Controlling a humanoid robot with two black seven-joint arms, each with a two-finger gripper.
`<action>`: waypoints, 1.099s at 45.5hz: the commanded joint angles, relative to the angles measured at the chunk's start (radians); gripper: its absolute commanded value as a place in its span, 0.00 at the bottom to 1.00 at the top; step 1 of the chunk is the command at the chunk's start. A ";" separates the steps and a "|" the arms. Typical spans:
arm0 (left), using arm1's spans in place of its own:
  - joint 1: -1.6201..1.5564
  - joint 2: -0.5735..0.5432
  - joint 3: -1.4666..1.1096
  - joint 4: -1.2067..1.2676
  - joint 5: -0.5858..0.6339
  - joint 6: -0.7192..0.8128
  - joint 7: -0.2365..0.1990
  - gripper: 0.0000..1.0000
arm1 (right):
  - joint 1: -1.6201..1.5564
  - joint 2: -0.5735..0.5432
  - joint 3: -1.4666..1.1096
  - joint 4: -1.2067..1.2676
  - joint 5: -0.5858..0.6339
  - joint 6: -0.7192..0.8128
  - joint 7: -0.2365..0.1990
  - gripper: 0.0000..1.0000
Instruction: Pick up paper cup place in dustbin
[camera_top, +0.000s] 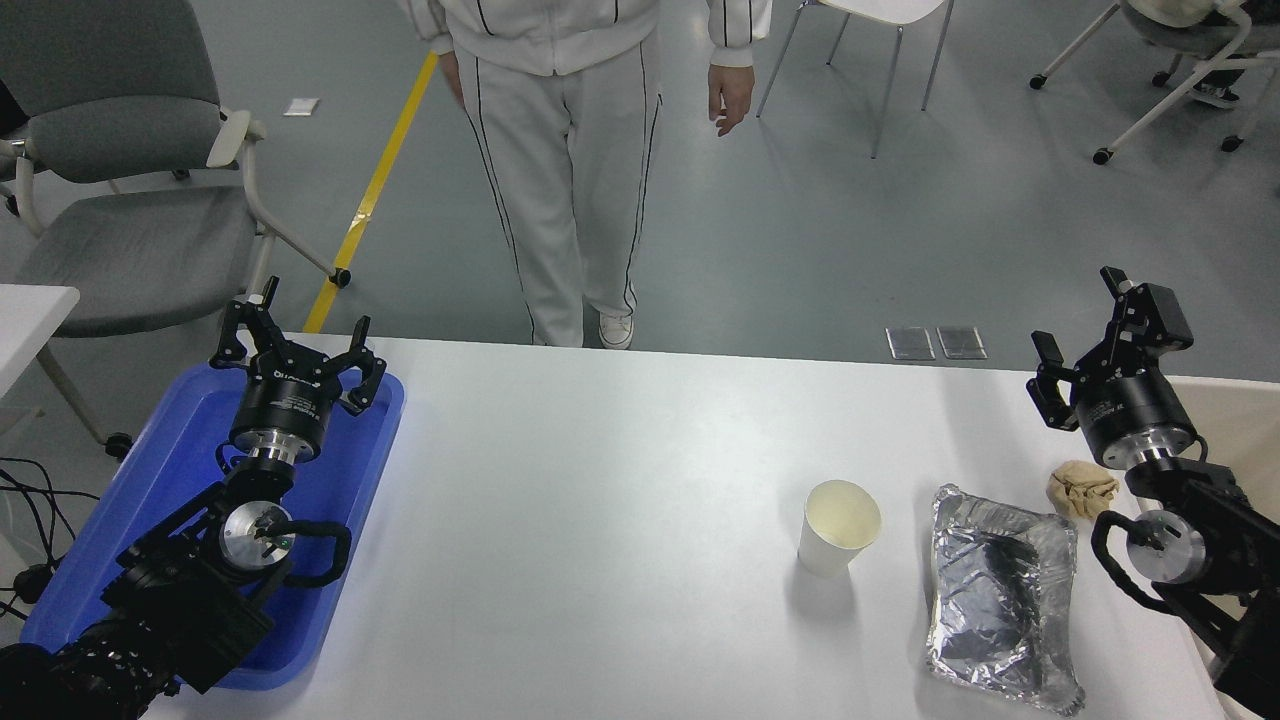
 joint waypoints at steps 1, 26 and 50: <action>0.000 0.001 0.000 0.000 0.000 0.000 0.001 1.00 | -0.002 0.000 0.000 0.000 0.001 0.000 0.000 1.00; 0.001 -0.001 0.000 -0.001 0.000 0.000 0.000 1.00 | 0.003 0.005 0.000 0.003 0.001 0.000 0.000 1.00; 0.003 -0.001 0.000 0.000 0.000 0.000 0.000 1.00 | -0.014 0.011 -0.013 0.001 -0.001 0.000 0.000 1.00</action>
